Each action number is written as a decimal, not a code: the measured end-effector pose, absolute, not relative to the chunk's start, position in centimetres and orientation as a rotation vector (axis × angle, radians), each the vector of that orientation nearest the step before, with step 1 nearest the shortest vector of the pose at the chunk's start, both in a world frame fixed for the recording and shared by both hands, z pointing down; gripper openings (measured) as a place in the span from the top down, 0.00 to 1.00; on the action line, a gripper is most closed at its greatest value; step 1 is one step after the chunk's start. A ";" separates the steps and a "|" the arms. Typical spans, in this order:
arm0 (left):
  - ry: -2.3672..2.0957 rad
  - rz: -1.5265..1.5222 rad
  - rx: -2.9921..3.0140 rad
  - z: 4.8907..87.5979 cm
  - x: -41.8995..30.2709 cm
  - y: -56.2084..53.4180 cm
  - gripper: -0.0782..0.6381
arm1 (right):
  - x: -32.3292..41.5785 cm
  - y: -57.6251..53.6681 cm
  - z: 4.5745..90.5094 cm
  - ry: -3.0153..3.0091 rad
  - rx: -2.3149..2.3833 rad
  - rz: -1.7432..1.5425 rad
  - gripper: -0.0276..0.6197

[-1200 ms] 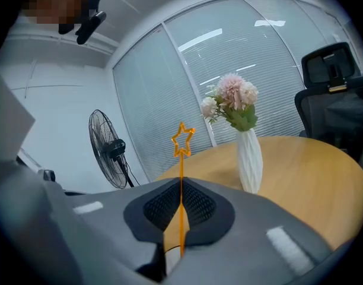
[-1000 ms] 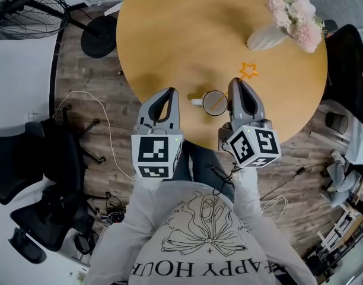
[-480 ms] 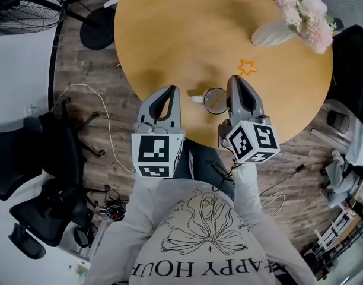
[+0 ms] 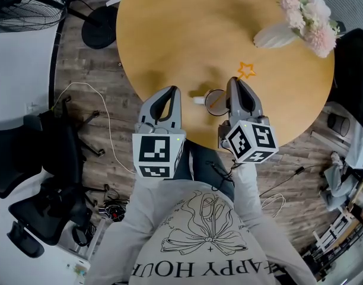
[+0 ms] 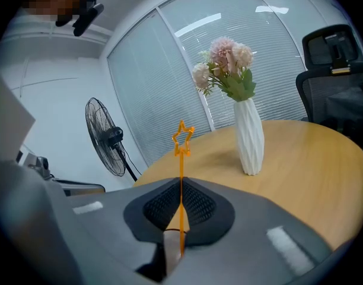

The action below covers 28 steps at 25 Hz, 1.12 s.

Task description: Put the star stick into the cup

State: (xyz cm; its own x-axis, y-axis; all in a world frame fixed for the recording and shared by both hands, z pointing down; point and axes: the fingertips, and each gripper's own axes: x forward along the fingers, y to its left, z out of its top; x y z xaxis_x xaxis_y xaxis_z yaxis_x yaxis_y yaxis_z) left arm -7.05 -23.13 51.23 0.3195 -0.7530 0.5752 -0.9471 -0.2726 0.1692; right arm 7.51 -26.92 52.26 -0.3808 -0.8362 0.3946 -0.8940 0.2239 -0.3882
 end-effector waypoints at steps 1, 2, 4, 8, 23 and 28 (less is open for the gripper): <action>-1.498 0.533 2.108 51.2 -7.1 -23.2 0.88 | 7.5 -27.0 52.4 -2.373 1.686 0.866 0.93; -1.498 0.534 2.110 51.2 -7.1 -23.3 0.88 | 7.5 -27.0 52.5 -2.371 1.688 0.866 0.93; -1.499 0.537 2.114 51.2 -7.1 -23.5 0.88 | 7.6 -27.1 52.6 -2.368 1.692 0.865 0.93; -1.501 0.539 2.105 51.3 -7.0 -23.6 0.88 | 8.2 -27.3 52.8 -2.356 1.714 0.869 0.93; -1.516 0.503 2.124 49.9 -6.5 -23.3 0.88 | 9.1 -26.5 52.9 -2.280 1.732 0.877 0.78; -1.523 0.469 2.161 47.9 -6.0 -23.5 0.88 | 9.7 -26.2 51.3 -2.262 1.777 0.851 0.72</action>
